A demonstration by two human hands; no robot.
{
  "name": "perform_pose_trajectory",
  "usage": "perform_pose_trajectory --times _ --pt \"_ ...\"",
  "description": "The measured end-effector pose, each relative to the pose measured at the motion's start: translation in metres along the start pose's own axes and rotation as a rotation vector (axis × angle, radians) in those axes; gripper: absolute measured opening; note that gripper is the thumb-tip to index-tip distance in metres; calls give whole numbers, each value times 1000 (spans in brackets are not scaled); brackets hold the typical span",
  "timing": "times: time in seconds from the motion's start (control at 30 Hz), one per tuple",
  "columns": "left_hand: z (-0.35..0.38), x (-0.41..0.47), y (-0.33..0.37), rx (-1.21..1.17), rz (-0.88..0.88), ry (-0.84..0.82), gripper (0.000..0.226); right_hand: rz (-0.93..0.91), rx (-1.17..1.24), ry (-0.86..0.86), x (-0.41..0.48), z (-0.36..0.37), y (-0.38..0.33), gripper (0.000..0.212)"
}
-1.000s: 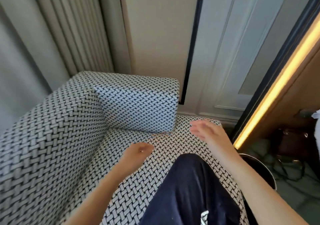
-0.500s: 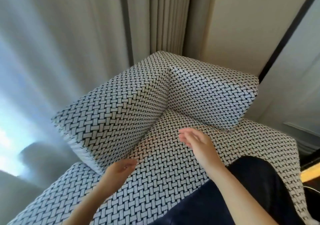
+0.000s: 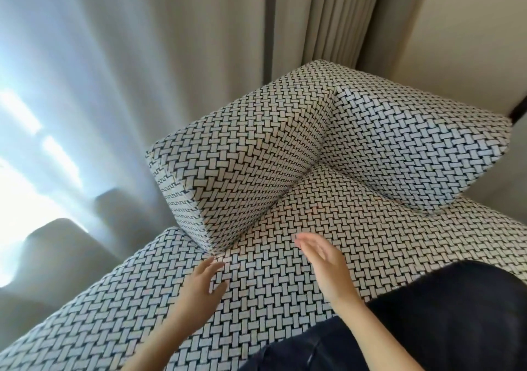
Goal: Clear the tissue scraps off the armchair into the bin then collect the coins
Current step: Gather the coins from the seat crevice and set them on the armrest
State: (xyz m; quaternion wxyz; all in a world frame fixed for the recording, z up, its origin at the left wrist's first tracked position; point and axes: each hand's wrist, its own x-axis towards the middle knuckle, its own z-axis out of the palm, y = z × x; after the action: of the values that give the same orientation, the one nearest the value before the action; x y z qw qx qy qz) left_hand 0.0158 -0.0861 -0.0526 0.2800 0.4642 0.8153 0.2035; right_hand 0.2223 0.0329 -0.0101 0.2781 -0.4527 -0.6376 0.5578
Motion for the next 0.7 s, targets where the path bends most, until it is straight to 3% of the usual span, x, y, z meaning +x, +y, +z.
perform_pose_trajectory --times 0.17,0.3,0.47,0.6,0.7 --pt "10 11 -1 196 89 -12 59 66 11 62 -12 -10 28 19" --pt "21 36 21 200 129 -89 65 147 78 85 -16 -16 43 16" --pt "36 82 45 105 34 -152 80 231 135 59 -13 -17 47 22" --pt "46 107 64 -68 -138 -142 87 264 205 75 -14 -21 48 22" --pt "51 117 83 -58 -286 -95 88 281 279 102 -15 -23 47 22"
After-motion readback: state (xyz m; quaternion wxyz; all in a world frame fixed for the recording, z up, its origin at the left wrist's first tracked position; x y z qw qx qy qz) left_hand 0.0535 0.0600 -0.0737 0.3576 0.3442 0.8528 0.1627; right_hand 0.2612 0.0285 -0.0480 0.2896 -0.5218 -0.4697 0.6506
